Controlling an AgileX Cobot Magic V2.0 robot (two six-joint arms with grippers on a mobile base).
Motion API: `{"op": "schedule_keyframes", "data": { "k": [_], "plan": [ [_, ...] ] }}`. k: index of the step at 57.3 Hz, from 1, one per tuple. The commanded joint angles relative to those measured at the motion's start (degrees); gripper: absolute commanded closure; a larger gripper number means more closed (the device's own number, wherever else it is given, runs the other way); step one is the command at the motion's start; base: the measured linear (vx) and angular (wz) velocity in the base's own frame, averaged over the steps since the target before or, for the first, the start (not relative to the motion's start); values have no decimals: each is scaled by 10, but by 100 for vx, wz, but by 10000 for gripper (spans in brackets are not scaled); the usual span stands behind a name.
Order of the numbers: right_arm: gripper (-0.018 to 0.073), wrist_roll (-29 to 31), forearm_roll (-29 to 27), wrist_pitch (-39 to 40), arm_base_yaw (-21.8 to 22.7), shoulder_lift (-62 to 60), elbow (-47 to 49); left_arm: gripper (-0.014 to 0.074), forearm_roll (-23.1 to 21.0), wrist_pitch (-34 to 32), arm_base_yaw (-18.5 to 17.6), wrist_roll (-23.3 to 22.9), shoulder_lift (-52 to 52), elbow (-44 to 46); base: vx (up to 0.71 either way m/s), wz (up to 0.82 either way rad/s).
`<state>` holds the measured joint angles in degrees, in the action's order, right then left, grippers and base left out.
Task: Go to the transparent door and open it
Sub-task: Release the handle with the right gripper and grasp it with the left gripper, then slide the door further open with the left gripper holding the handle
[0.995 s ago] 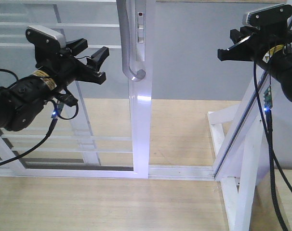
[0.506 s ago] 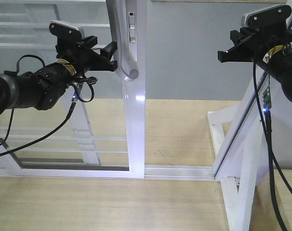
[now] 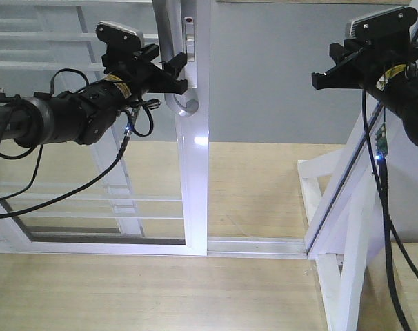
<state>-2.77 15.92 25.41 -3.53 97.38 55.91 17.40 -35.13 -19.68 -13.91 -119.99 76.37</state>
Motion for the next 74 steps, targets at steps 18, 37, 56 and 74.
{"op": "schedule_keyframes", "data": {
  "k": [18,37,56,74],
  "plan": [
    [353,5,0,49,4,-29,14,291,-12,-2,-4,-6,23,63,0,0],
    [353,5,0,50,4,-29,14,339,-12,7,0,-6,28,62,0,0],
    [353,4,0,50,4,-29,14,337,-13,28,13,-5,28,62,0,0],
    [353,4,0,50,4,-29,14,309,-13,29,30,-5,34,62,0,0]
  ]
}}
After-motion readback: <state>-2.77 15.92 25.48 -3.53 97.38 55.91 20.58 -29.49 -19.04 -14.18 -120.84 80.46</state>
